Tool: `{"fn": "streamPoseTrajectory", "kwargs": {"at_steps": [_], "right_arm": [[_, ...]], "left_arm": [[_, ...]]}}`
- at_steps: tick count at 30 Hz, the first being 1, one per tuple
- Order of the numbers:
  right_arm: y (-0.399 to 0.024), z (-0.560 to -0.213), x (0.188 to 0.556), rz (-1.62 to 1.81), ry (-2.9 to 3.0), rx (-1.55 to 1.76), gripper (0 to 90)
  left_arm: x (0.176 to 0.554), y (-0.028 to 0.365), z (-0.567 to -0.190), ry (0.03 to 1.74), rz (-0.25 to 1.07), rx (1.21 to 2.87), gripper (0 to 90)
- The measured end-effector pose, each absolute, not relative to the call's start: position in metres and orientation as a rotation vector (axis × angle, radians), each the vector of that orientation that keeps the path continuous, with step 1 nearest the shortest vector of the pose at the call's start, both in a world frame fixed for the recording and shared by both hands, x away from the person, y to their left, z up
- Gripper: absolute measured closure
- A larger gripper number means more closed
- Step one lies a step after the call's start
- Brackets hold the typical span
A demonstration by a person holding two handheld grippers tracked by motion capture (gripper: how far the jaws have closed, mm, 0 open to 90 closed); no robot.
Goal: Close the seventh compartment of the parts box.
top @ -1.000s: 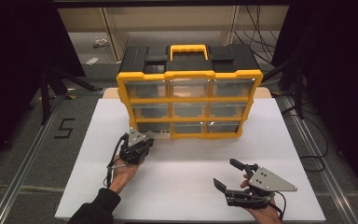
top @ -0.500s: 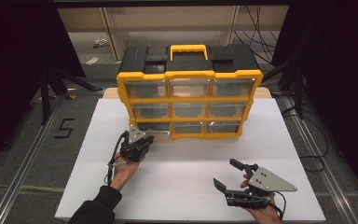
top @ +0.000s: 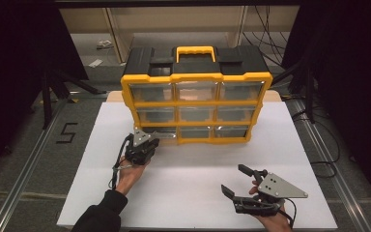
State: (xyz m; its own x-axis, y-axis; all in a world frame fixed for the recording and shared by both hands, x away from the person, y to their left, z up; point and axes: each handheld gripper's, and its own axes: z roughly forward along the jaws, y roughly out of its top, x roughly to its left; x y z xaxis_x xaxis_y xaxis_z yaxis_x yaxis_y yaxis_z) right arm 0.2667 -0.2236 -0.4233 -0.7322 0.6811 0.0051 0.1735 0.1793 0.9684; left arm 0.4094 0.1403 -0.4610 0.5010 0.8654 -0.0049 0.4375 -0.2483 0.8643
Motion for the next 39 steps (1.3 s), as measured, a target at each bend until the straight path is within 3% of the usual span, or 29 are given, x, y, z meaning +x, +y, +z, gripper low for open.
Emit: {"fn": "streamPoseTrajectory", "kwargs": {"at_steps": [39], "right_arm": [[-0.224, -0.423, 0.267, 1.576, 2.03, 0.805, 19.2]], "left_arm": [[0.427, 0.139, -0.464, 1.085, 0.642, 1.85, 90.0]]}}
